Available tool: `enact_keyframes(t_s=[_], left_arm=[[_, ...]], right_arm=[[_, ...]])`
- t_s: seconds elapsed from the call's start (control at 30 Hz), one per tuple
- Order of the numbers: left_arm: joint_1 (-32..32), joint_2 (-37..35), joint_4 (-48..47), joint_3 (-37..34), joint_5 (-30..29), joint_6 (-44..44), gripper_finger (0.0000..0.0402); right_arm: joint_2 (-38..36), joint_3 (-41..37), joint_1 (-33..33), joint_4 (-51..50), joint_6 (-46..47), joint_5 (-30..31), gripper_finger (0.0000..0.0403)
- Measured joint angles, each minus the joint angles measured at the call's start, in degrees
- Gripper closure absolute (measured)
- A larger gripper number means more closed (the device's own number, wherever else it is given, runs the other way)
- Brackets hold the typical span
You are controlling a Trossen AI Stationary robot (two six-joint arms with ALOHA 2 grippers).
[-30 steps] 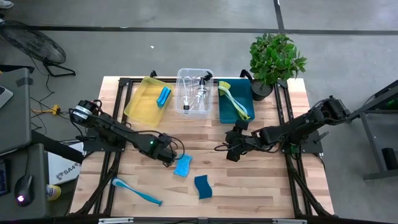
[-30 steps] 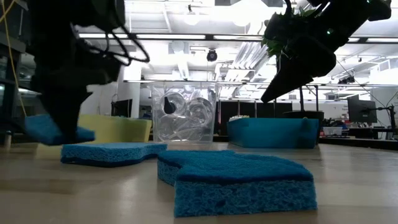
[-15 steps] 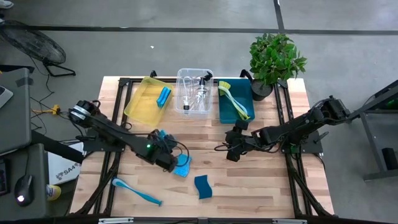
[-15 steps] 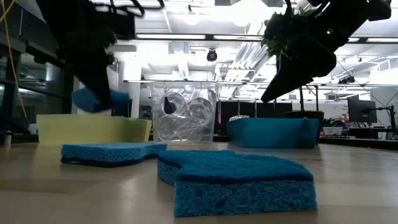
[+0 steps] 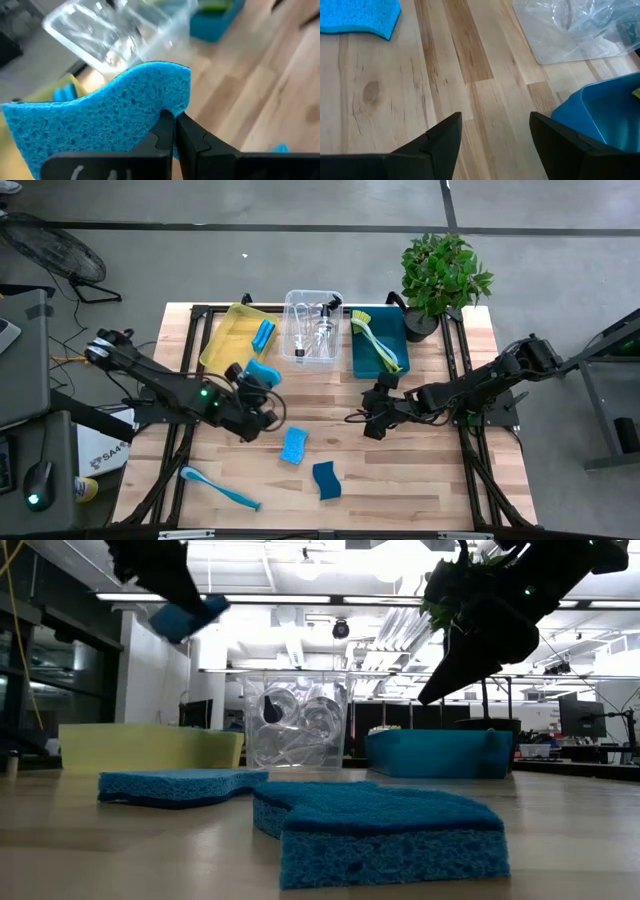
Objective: Pick & Place Kitchen Sink Supplies
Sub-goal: Put the blue sponge into the yellow bin
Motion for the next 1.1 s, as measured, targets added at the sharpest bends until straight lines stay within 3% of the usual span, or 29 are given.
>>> enact_keyframes(t_s=[0.27, 0.67, 0.87, 1.1], left_arm=[[0.0, -10.43, 5.83, -7.14, -3.03, 4.02, 0.0399], [0.02, -31.99, 34.64, -29.77, -4.29, 19.67, 0.0399], [0.02, -38.67, 39.08, -35.59, -13.54, 17.31, 0.0399], [0.41, -38.74, 38.99, -37.84, -26.16, 8.57, 0.0399]], right_arm=[[0.0, 0.0, 0.01, 0.97, -1.1, 0.03, 0.0176], [0.05, 0.0, 0.01, 2.81, -2.36, 0.0, 0.0176], [0.07, 0.0, 0.0, 3.33, -2.4, 0.03, 0.0176], [0.07, 0.0, 0.0, 3.62, -2.4, 0.52, 0.0176]])
